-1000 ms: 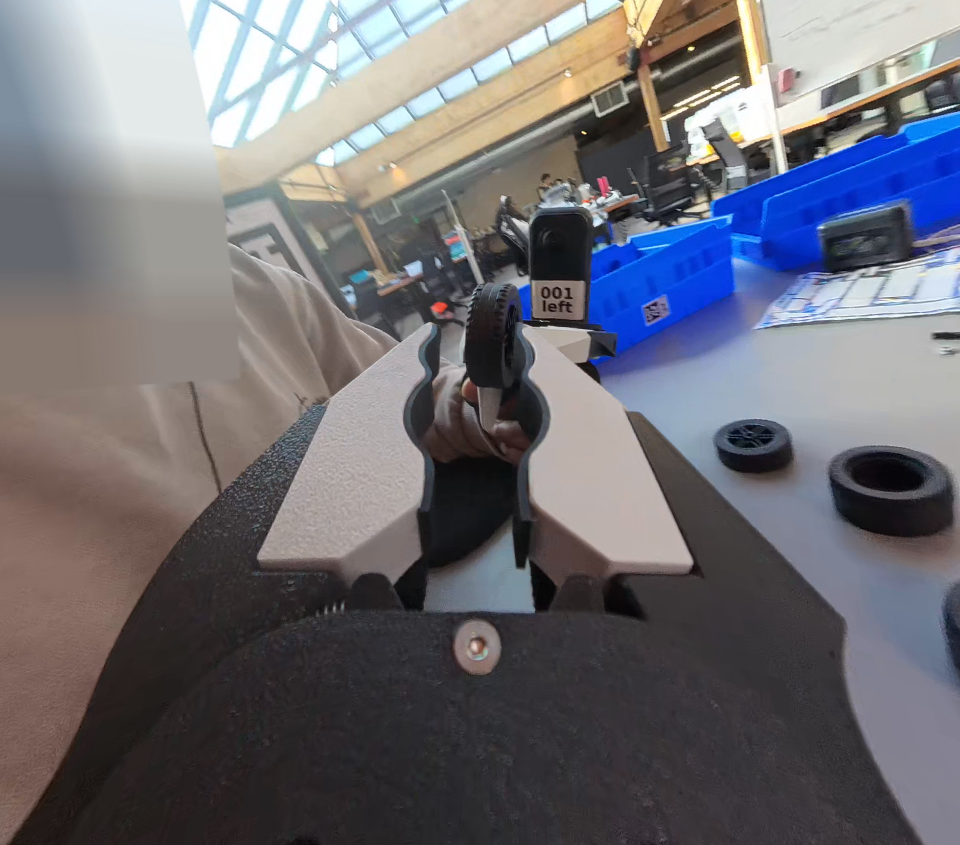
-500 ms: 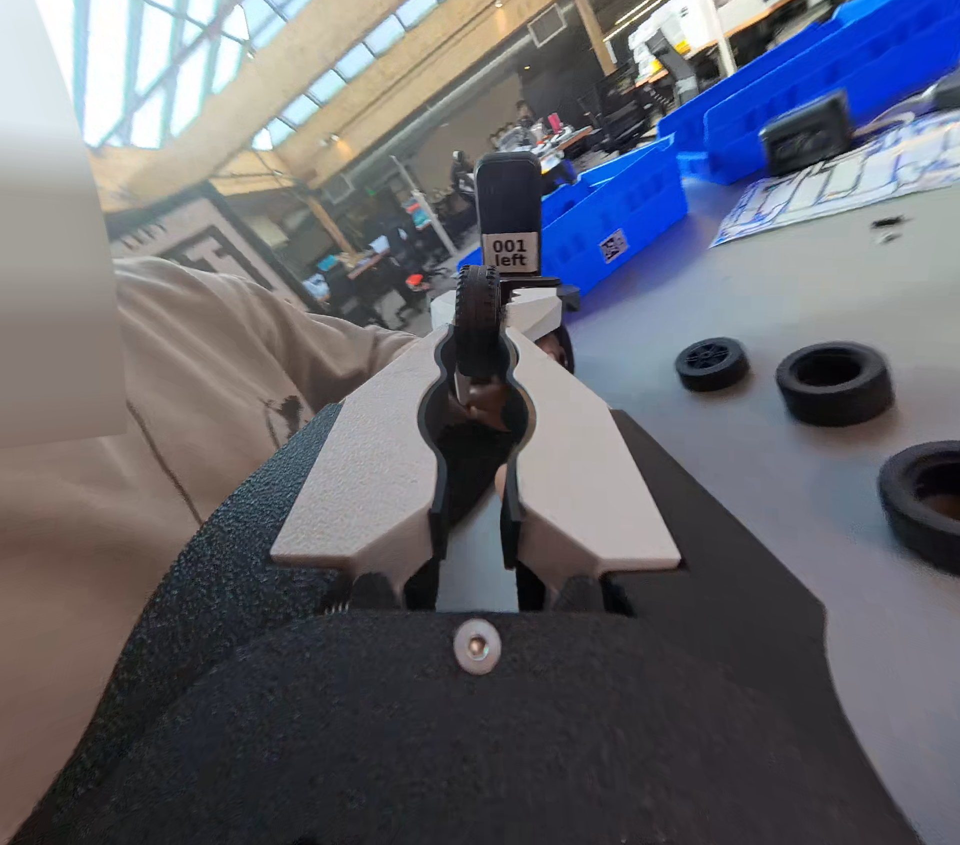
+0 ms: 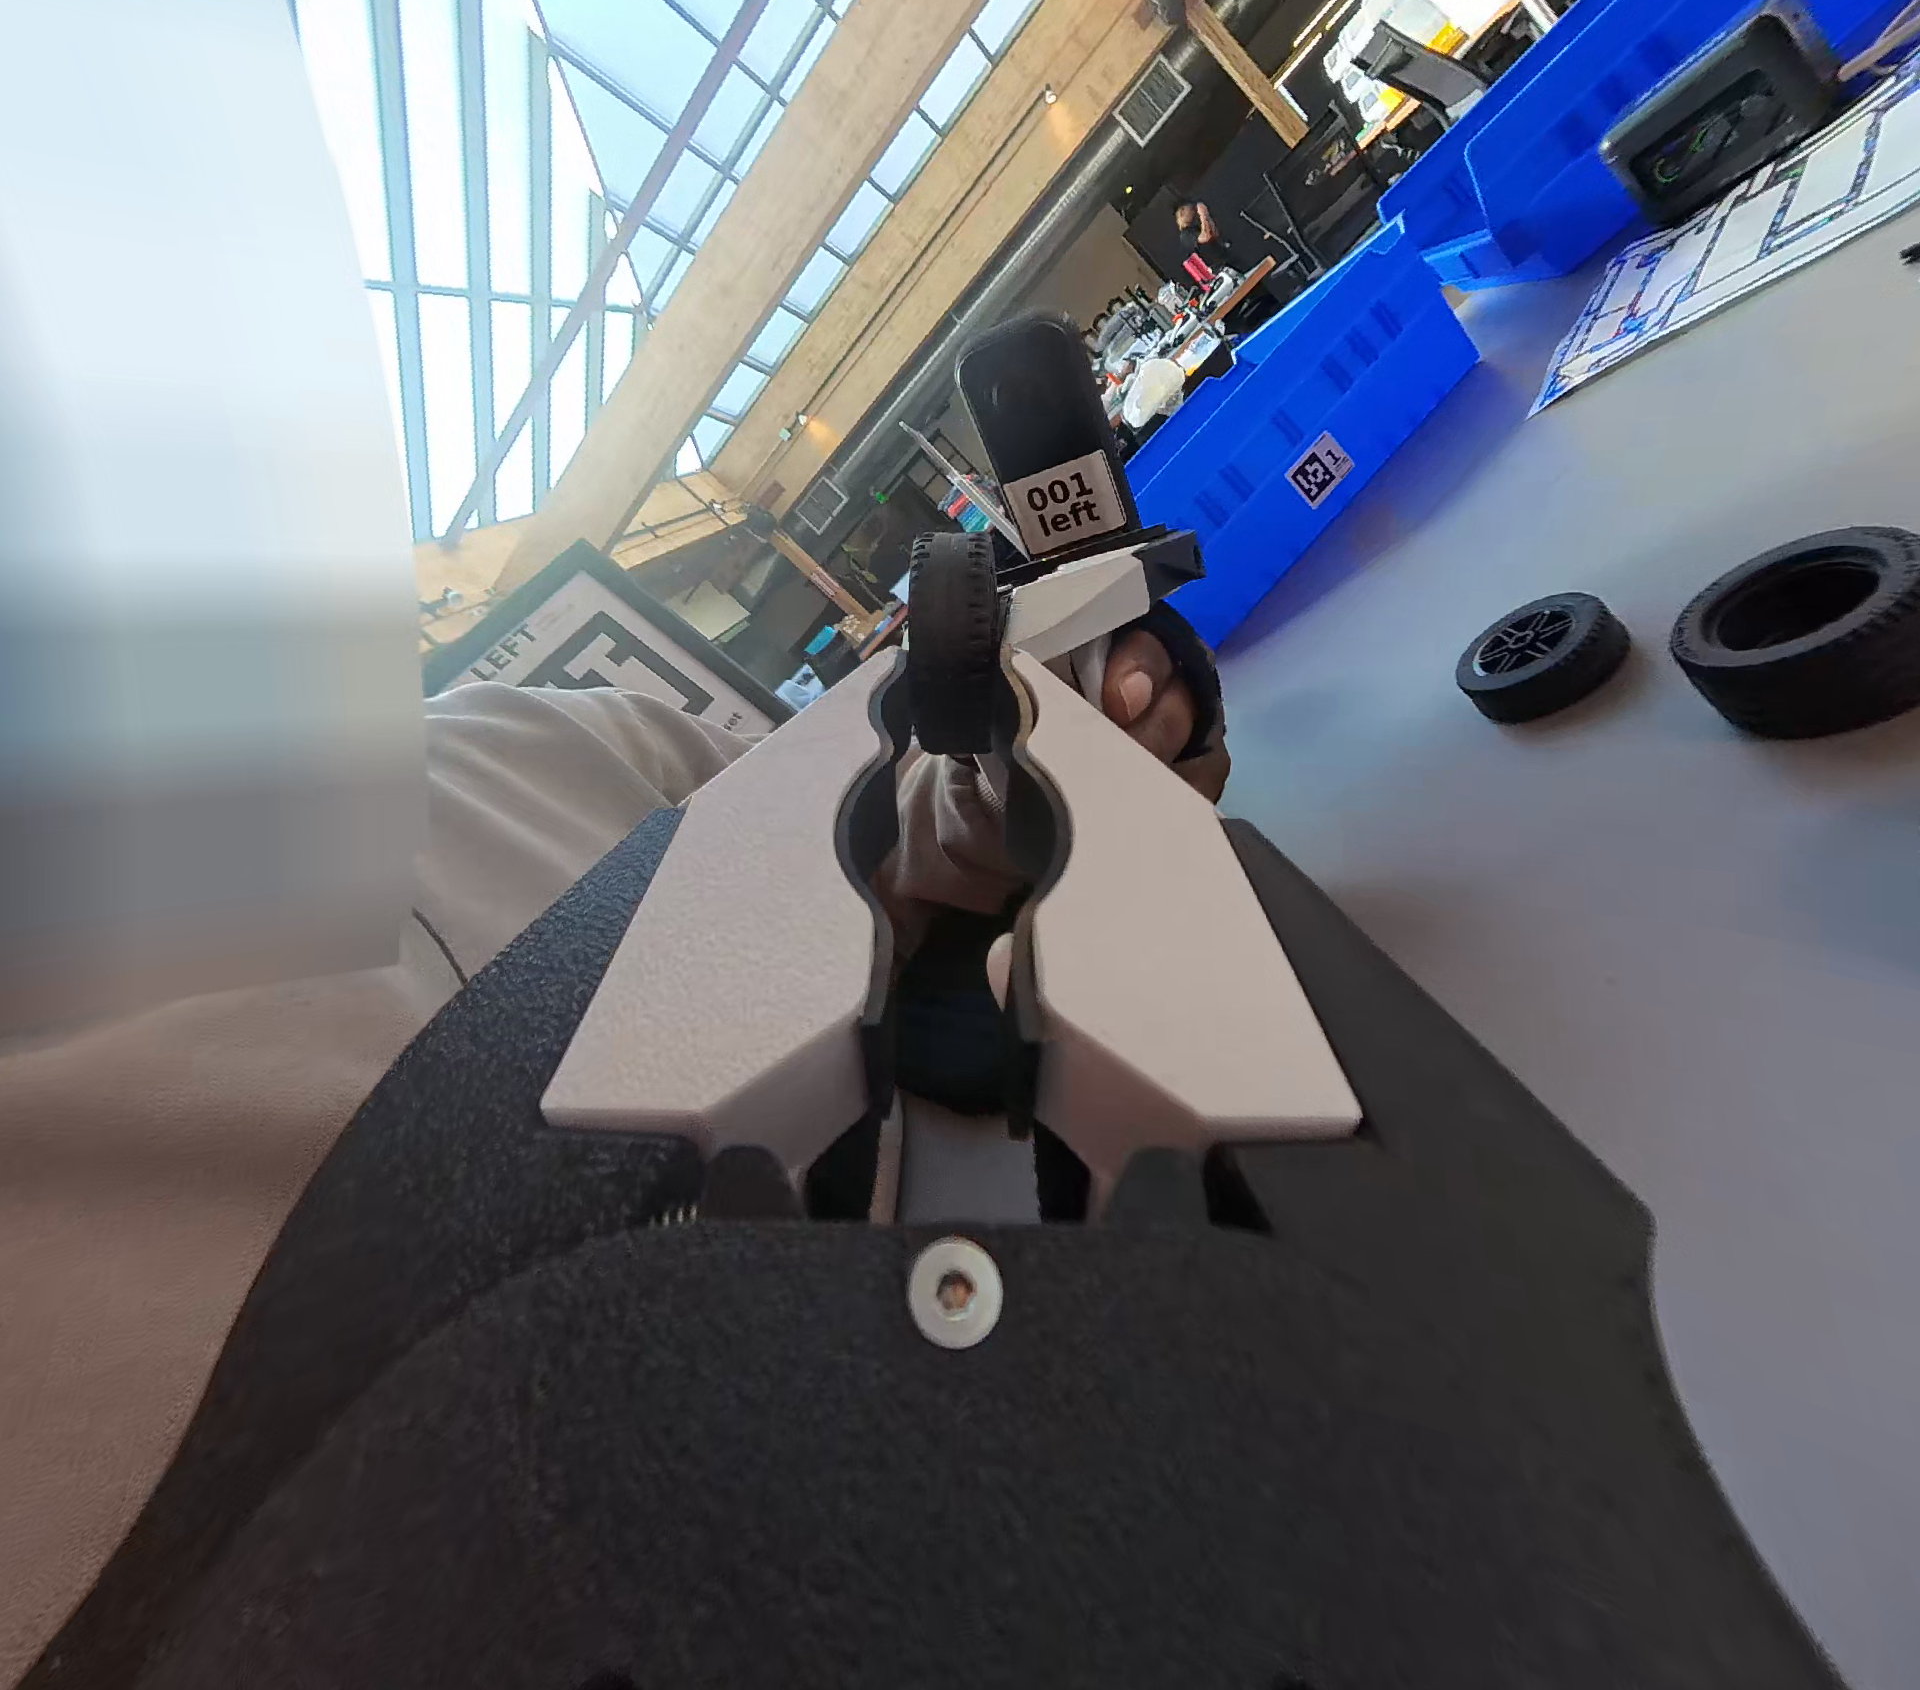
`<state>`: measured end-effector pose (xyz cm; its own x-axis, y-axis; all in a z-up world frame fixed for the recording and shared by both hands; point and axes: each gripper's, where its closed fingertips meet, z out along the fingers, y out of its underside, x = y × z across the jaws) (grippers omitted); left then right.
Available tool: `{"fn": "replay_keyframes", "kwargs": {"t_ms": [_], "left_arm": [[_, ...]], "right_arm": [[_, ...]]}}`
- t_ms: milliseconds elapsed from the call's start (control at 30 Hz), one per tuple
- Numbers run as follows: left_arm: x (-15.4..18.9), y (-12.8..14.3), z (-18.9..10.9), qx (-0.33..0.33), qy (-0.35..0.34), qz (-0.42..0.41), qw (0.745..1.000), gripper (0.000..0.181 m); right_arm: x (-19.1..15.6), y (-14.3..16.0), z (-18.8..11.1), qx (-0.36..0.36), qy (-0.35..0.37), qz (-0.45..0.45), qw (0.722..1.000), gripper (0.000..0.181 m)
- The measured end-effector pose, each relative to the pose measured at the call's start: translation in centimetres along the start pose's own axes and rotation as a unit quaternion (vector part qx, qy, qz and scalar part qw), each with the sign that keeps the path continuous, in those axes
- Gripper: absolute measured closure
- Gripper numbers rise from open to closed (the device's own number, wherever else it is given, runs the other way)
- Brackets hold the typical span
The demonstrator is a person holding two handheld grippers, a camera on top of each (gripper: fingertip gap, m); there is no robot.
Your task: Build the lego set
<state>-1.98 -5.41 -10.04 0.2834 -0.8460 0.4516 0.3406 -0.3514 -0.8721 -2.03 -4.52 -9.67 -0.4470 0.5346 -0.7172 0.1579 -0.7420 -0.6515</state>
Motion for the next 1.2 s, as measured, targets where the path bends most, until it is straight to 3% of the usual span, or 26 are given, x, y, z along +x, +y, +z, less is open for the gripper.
{"fn": "replay_keyframes", "kwargs": {"t_ms": [100, 333, 467, 567, 733, 800, 833, 933, 1000, 1067, 1100, 1200], "left_arm": [[-0.7, 0.7, 0.0, -0.013, -0.003, -0.007, 1.000, 0.167], [-2.1, 3.3, -0.2, -0.076, -0.038, 0.050, 0.995, 0.168], [-2.8, 3.4, -0.3, -0.077, -0.060, 0.038, 0.995, 0.167], [-3.0, 2.5, -0.8, -0.048, -0.060, 0.016, 0.997, 0.155], [-3.0, 3.0, -0.2, -0.076, -0.058, -0.029, 0.995, 0.119], [-2.8, 3.8, 0.3, -0.099, -0.056, -0.040, 0.993, 0.123], [-3.0, 4.2, 0.3, -0.109, -0.064, -0.035, 0.991, 0.129], [-2.7, 4.3, 0.1, -0.114, -0.056, -0.019, 0.992, 0.138], [-2.7, 4.4, 0.0, -0.121, -0.063, 0.026, 0.990, 0.138], [-3.0, 4.2, -0.3, -0.122, -0.080, 0.089, 0.985, 0.138], [-3.3, 3.9, -0.5, -0.118, -0.094, 0.120, 0.981, 0.138], [-3.8, 3.1, -1.3, -0.111, -0.122, 0.197, 0.966, 0.138]], "right_arm": [[0.8, 0.3, -0.4, -0.027, 0.041, -0.058, 0.997, 0.170], [1.7, 1.7, -0.6, -0.111, 0.112, -0.240, 0.958, 0.169], [2.0, 1.8, -0.9, -0.137, 0.150, -0.372, 0.906, 0.169], [2.1, 1.5, -1.4, -0.163, 0.191, -0.488, 0.836, 0.170], [2.9, 2.3, -1.3, -0.210, 0.235, -0.689, 0.653, 0.170], [3.3, 2.5, -0.9, -0.224, 0.248, -0.757, 0.562, 0.169], [3.0, 2.7, -0.5, -0.221, 0.242, -0.782, 0.530, 0.169], [2.7, 2.9, 0.0, -0.213, 0.237, -0.816, 0.482, 0.169], [2.8, 3.2, 0.0, -0.213, 0.235, -0.812, 0.489, 0.168], [2.9, 3.4, -0.4, -0.217, 0.226, -0.781, 0.540, 0.160], [2.9, 3.2, -0.6, -0.214, 0.226, -0.750, 0.584, 0.147], [2.6, 2.5, -1.4, -0.191, 0.210, -0.585, 0.760, 0.129]]}}
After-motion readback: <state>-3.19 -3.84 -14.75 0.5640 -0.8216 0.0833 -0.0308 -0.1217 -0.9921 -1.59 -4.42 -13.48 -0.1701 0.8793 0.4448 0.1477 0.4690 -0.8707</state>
